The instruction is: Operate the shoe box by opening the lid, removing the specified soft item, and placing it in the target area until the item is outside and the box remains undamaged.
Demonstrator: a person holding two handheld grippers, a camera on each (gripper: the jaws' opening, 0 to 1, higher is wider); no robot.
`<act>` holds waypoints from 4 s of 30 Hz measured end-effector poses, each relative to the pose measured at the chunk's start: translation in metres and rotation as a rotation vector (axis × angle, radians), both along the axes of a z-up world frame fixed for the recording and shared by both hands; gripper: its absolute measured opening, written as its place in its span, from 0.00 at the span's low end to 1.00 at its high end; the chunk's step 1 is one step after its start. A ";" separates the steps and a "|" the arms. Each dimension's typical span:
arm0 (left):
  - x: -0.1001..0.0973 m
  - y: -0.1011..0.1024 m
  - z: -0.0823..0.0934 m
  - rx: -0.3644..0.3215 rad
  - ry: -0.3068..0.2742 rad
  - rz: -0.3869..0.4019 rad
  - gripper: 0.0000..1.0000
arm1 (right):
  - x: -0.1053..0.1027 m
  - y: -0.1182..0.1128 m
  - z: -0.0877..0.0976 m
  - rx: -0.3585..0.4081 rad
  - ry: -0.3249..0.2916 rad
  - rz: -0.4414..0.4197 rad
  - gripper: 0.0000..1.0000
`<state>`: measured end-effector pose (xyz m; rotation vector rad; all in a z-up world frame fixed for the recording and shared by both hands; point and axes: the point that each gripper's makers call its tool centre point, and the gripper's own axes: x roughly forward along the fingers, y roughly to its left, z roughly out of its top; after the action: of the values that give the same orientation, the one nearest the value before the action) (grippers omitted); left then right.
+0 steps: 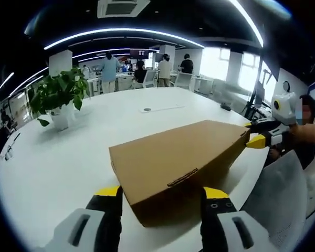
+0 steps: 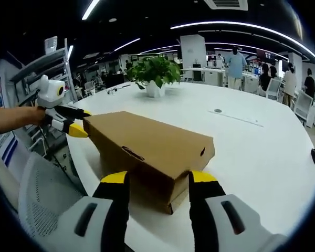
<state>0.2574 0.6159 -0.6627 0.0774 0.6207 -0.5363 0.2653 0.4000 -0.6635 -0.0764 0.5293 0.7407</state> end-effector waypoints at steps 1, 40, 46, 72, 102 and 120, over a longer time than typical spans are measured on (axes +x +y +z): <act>0.000 0.000 0.001 0.002 -0.003 -0.001 0.61 | 0.000 0.000 0.002 0.004 -0.001 -0.002 0.43; 0.038 -0.001 0.056 -0.034 -0.142 0.043 0.65 | 0.033 0.006 0.058 0.057 -0.129 -0.028 0.48; 0.045 0.000 0.062 -0.028 -0.158 0.041 0.64 | 0.041 0.006 0.064 0.050 -0.143 -0.022 0.49; 0.085 0.011 0.075 0.038 -0.234 0.026 0.49 | 0.080 0.004 0.079 0.017 -0.203 -0.011 0.44; 0.131 0.044 0.079 0.057 -0.264 0.173 0.05 | 0.116 -0.001 0.081 -0.063 -0.268 -0.042 0.33; 0.155 0.045 0.076 0.046 -0.256 0.206 0.03 | 0.119 -0.026 0.031 -0.139 -0.239 -0.169 0.14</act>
<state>0.4121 0.6608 -0.5870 0.1221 0.3854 -0.3063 0.3843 0.3742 -0.6321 -0.2432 0.3532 0.5205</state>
